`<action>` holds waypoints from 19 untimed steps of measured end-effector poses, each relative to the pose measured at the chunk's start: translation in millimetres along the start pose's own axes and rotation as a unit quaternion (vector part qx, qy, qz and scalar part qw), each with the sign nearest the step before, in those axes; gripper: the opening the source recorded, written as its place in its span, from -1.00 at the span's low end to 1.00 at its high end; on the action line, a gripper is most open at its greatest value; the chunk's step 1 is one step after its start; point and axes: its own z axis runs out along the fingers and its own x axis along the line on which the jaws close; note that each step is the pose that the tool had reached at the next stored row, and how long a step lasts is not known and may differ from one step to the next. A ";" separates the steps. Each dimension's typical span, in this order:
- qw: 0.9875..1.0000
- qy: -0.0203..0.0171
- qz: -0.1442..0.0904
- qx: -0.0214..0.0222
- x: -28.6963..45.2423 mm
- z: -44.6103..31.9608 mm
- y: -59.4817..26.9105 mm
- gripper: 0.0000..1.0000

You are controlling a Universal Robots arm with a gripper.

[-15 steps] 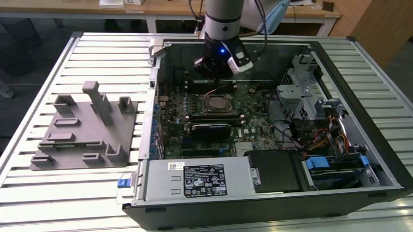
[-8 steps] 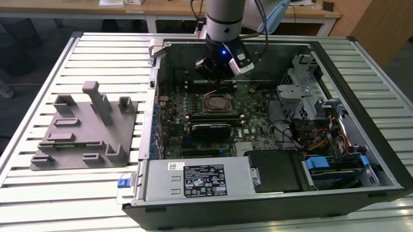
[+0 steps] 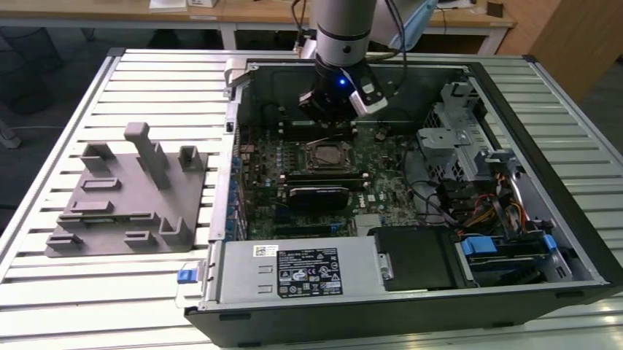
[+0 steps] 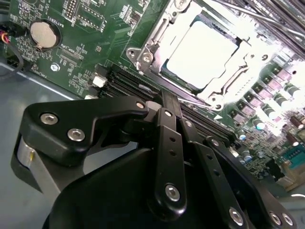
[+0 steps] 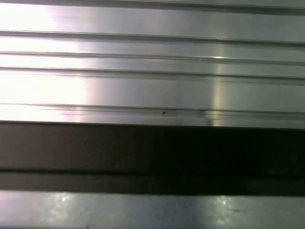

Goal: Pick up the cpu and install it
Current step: 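Install the first cpu locking lever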

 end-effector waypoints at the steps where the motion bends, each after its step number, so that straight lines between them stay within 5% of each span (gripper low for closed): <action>1: 1.000 0.000 0.000 0.000 -0.4 0.9 -0.1 -0.78; 19: 1.000 0.001 0.000 0.000 -4.2 11.4 -0.8 -0.78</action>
